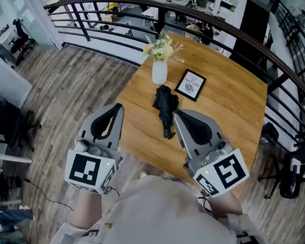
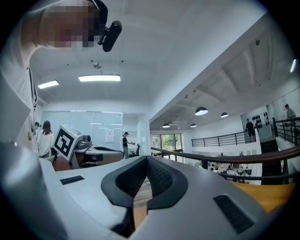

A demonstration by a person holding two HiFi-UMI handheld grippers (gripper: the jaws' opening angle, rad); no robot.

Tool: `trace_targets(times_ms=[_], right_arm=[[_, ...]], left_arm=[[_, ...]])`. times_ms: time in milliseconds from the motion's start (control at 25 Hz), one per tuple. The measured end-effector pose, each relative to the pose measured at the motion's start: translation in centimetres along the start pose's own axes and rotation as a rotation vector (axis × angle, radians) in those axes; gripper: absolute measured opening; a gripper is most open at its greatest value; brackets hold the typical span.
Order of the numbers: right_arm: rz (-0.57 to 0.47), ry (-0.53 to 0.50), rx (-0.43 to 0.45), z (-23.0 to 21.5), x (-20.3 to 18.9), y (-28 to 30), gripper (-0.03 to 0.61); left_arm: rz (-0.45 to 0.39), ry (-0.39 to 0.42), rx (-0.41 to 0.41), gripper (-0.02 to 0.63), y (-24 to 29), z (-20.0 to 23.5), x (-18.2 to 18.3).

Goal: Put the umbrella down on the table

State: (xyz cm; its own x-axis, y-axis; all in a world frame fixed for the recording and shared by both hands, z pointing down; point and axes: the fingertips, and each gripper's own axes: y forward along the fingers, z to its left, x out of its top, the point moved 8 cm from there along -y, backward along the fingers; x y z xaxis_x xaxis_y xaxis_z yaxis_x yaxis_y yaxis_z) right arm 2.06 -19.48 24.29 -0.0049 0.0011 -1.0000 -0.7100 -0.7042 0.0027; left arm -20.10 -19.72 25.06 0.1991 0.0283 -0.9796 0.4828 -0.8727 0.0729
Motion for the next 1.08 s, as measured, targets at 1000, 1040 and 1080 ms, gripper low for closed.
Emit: trace_targets(times_ms=[1000,1040,1080], right_arm=[[0.004,0.127,0.085,0.2,-0.8,-2.2,0.028],[-0.005,0.136,0.089,0.1,-0.6,-2.3,0.028],[-0.013,0.142,0.093,0.0,-0.4,-2.4,0.028]], left_arm=[[0.065,-0.052,-0.011,0.017,-2.6,-2.7,-2.1],[0.064,-0.054,-0.011,0.017,-2.6,-2.7,-2.0],[0.063,-0.054,-0.011,0.017,-2.5,-2.7,-1.9]])
